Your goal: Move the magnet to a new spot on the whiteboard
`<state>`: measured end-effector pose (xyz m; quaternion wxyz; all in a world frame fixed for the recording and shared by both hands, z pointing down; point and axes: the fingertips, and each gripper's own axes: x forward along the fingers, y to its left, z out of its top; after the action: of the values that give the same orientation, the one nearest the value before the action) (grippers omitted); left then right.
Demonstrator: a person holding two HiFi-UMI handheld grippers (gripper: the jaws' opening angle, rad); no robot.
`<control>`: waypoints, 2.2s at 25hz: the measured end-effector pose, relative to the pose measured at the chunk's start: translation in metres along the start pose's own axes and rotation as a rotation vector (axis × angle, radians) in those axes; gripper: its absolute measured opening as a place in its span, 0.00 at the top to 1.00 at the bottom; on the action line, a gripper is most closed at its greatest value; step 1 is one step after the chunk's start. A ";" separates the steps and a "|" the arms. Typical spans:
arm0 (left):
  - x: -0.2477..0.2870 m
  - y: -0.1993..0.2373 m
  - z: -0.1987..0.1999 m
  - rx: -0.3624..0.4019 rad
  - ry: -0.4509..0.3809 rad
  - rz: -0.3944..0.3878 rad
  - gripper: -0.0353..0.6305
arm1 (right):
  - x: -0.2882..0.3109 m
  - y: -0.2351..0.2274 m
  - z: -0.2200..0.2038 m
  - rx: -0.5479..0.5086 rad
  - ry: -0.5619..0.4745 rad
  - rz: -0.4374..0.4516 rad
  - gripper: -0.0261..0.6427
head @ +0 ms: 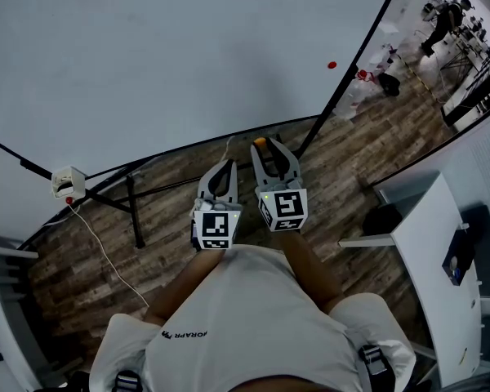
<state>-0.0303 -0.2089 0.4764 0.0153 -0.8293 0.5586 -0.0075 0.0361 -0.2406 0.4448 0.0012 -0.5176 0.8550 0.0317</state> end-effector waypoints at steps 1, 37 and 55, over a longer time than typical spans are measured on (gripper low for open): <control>0.000 0.000 0.000 -0.001 0.001 -0.001 0.94 | -0.001 0.000 -0.002 0.002 0.001 0.002 0.77; 0.001 -0.005 0.004 -0.006 -0.031 -0.030 0.94 | -0.023 0.007 -0.026 0.042 0.012 -0.030 0.77; 0.003 -0.005 0.011 -0.008 -0.022 -0.022 0.94 | -0.024 0.007 -0.019 0.047 0.026 0.006 0.77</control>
<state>-0.0247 -0.2097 0.4657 0.0179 -0.8355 0.5492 0.0039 0.0415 -0.2172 0.4647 0.0022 -0.5154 0.8569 0.0051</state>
